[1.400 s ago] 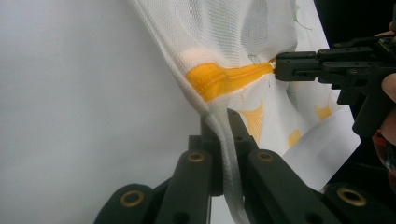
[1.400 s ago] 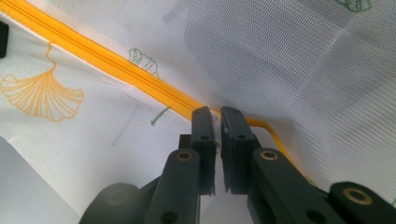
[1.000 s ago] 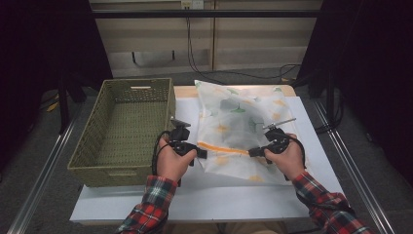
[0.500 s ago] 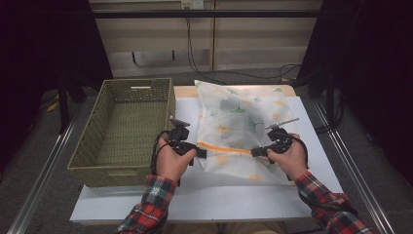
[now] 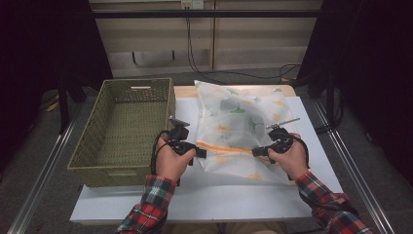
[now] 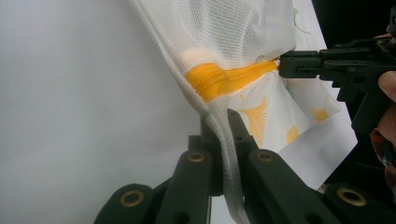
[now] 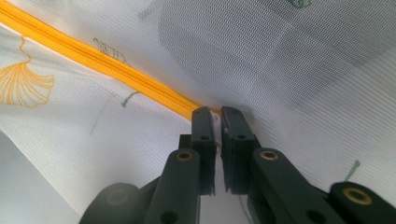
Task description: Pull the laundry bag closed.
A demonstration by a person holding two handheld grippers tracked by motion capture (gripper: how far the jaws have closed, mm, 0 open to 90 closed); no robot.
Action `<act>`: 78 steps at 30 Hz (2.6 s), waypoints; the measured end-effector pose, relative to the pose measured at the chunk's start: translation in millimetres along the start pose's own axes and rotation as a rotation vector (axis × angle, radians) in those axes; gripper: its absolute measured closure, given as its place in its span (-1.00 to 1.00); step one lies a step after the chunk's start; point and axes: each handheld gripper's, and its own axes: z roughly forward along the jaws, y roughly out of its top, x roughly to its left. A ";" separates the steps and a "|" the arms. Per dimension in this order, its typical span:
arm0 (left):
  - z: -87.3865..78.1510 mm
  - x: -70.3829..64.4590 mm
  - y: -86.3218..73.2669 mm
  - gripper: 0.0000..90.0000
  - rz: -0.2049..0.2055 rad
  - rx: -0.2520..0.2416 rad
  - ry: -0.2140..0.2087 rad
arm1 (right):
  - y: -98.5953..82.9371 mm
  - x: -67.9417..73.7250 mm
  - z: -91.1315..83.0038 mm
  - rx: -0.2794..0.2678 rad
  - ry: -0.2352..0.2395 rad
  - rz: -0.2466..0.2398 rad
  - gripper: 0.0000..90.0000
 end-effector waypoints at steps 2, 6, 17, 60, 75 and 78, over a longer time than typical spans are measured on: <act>-0.4 0.0 0.1 1.00 0.000 0.000 -0.001 | 0.0 -0.1 -0.1 0.001 0.000 0.000 0.89; -2.1 1.3 0.7 1.00 0.007 0.005 0.001 | -0.3 -1.0 0.1 0.002 -0.013 -0.002 0.89; -3.2 0.8 0.6 1.00 0.004 0.002 0.000 | -0.2 -2.7 -1.3 0.002 -0.010 0.002 0.89; -5.0 2.0 1.4 1.00 0.005 0.013 0.009 | -6.0 -16.2 -9.2 -0.002 -0.026 0.024 0.89; -4.5 2.1 1.0 1.00 0.005 0.019 0.006 | -8.6 -20.6 -12.8 -0.001 -0.025 0.035 0.89; -4.7 1.6 1.1 1.00 0.004 0.017 0.006 | -8.9 -21.7 -13.9 -0.004 -0.024 0.038 0.89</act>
